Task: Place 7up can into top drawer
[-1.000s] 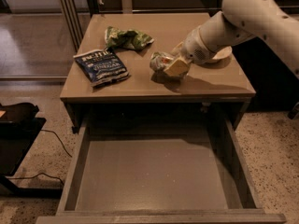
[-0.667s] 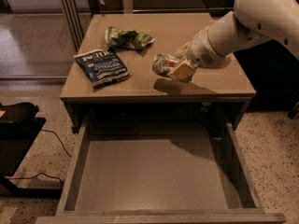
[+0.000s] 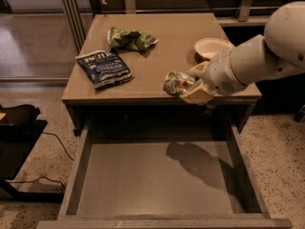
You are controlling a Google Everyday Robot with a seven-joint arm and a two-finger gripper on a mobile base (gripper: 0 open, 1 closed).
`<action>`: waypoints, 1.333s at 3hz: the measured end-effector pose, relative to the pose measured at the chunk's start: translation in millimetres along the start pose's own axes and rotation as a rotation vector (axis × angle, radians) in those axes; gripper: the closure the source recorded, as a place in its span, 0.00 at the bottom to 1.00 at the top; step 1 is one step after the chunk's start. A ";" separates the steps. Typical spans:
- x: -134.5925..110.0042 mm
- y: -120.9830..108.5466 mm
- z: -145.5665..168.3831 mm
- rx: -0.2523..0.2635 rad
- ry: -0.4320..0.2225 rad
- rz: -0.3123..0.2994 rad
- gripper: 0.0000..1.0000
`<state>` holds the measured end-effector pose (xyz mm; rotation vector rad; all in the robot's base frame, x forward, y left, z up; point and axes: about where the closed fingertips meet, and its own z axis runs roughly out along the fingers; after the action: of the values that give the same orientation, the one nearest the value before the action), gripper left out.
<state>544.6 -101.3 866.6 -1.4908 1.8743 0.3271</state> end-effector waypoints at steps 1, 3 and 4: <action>23.6 35.2 4.8 -0.007 -0.011 0.035 1.00; 80.7 88.2 62.1 -0.096 -0.050 0.167 1.00; 101.8 105.0 93.7 -0.153 -0.049 0.232 1.00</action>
Offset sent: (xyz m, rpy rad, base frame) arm -0.0800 -0.0044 -0.1264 0.1298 0.1583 -0.0550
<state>473.3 -90.0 708.6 -1.3498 2.0237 0.6227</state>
